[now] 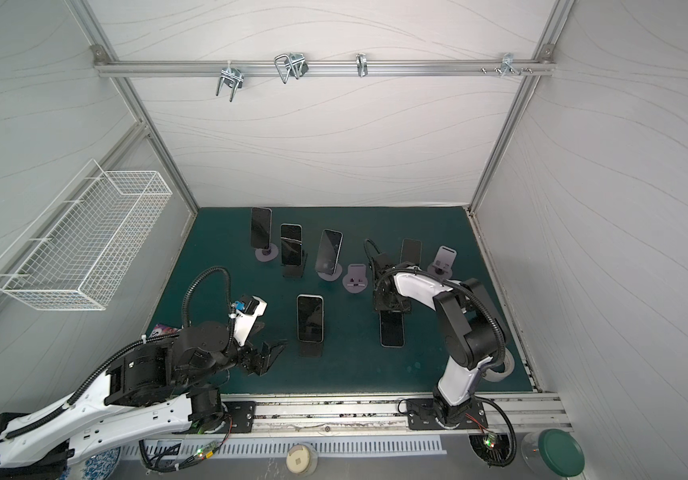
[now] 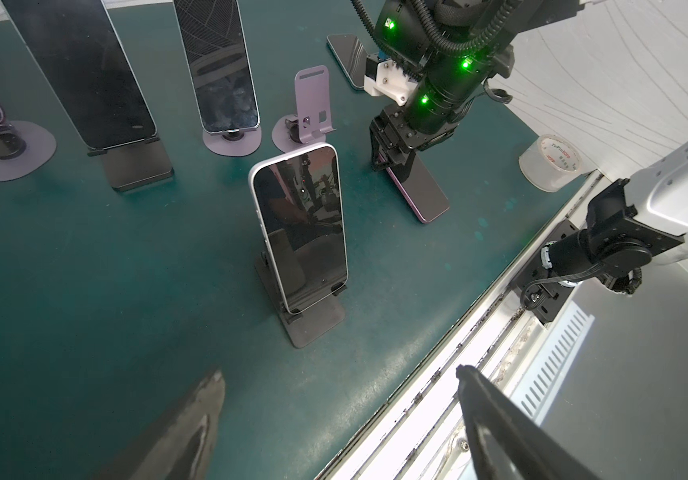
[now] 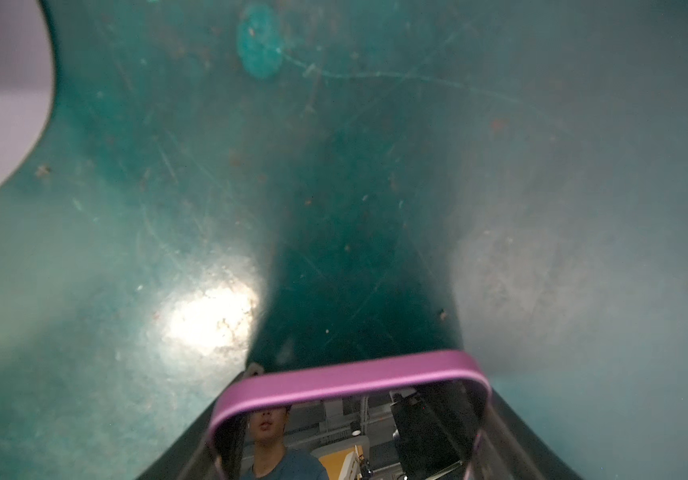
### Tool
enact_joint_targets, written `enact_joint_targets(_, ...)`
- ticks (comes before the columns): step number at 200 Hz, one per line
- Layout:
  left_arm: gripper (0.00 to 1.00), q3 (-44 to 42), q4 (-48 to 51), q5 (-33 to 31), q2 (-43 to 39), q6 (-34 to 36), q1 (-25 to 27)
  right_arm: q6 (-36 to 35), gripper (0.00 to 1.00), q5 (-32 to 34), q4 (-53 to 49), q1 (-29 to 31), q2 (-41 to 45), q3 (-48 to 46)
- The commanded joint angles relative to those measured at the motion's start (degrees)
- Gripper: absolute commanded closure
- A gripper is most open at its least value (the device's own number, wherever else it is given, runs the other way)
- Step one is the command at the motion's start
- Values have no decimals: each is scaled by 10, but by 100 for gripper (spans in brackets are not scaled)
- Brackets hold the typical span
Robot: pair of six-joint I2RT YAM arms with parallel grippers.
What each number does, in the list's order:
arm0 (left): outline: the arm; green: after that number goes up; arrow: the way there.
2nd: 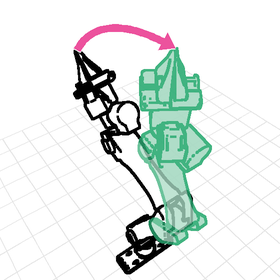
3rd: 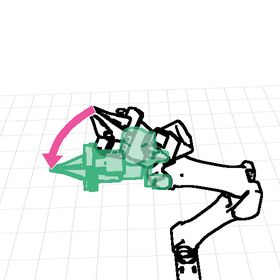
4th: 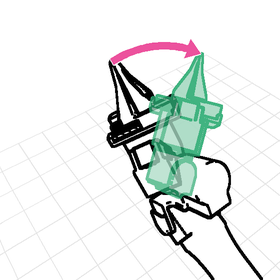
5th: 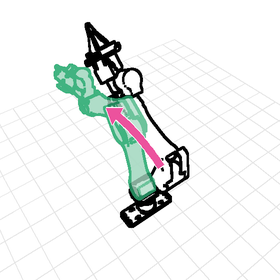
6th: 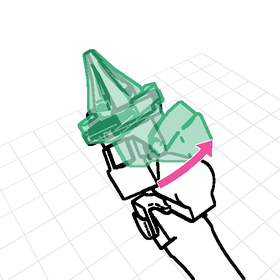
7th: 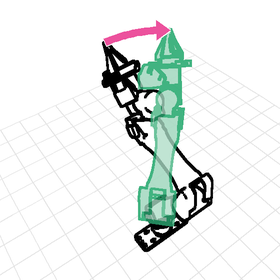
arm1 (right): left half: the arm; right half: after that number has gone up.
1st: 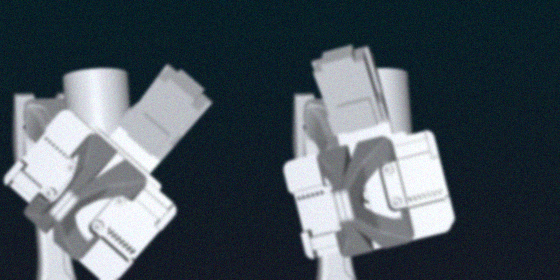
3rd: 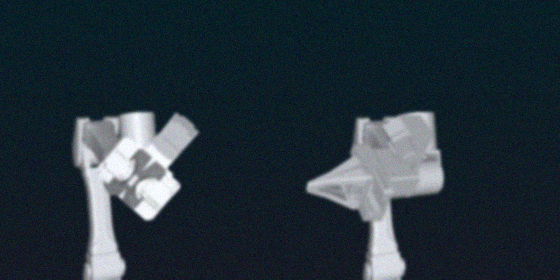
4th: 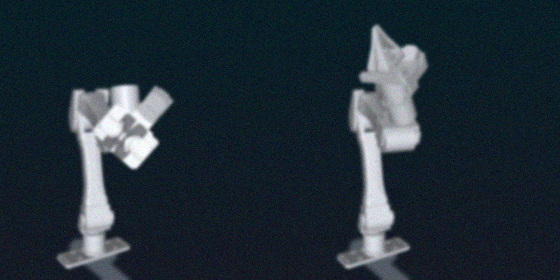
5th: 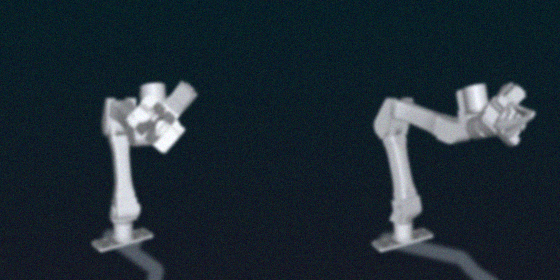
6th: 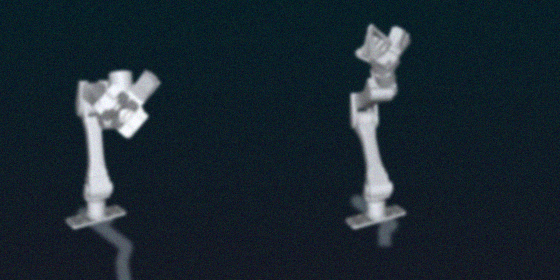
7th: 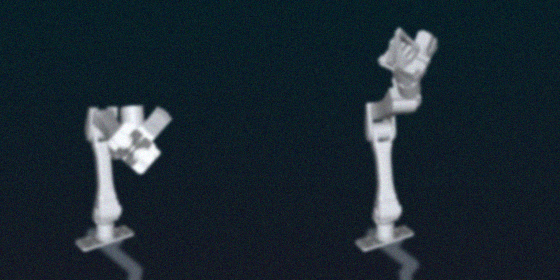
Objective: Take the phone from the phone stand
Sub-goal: 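Lower the held pink-framed phone toward the table near the robot, then lay the pink-framed phone flat on the table and open the right gripper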
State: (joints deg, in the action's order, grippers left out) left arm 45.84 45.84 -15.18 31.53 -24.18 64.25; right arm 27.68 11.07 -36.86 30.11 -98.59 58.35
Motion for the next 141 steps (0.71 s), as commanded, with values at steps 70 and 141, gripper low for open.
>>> enact_joint_targets(70,11,1,21,-39,-24,-12,3,41,37,11,-1,27,-49,-7)
enact_joint_targets(141,11,2,32,-42,-31,-16,3,32,26,-29,-7,27,-72,4)
